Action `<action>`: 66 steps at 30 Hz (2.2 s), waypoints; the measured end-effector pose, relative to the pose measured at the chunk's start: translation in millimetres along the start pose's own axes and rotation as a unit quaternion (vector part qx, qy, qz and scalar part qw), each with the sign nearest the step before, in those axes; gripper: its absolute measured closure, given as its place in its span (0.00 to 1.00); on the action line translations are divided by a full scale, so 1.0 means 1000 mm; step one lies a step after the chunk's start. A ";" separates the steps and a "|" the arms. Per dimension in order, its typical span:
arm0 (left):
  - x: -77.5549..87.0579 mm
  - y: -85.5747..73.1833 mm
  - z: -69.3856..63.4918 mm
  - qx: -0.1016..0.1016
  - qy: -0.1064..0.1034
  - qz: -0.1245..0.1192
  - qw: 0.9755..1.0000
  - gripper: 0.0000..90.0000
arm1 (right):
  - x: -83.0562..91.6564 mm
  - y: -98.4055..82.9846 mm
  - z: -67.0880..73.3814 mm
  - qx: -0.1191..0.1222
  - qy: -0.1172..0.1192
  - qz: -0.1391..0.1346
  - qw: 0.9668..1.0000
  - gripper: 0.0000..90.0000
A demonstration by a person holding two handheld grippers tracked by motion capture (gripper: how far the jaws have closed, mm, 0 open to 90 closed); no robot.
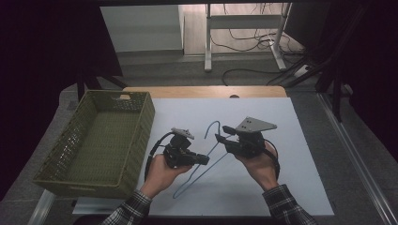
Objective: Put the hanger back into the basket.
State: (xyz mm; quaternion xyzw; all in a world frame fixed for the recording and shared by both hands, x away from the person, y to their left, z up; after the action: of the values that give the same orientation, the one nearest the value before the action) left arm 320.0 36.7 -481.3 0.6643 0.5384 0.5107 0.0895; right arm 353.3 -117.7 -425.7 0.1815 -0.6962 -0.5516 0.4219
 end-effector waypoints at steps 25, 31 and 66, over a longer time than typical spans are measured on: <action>-0.001 0.011 0.001 -0.074 0.085 0.032 0.993 0.64 | -0.010 -0.006 0.021 -0.022 -0.015 0.035 0.999 0.95; -0.007 0.018 -0.001 -0.078 0.060 0.048 0.994 0.90 | -0.008 -0.004 0.026 -0.026 -0.006 0.029 0.999 0.95; 0.077 0.042 0.010 -0.030 0.057 -0.026 0.998 0.97 | 0.049 -0.037 0.012 -0.047 -0.004 0.050 0.998 0.13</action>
State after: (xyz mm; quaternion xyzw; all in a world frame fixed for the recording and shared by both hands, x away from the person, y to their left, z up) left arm 345.8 86.2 -413.4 0.6171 0.5437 0.5614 0.0919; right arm 308.0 -157.7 -441.1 0.1244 -0.6795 -0.5623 0.4545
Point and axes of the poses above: each handheld gripper's, and its own axes: x roughly backward along the jaws, y roughly out of its top, z roughly to its left, the point moved 6 cm from there along -x, roughly forward along the jaws, and after that the axes turned 4 degrees about -z, right-handed, at the moved point
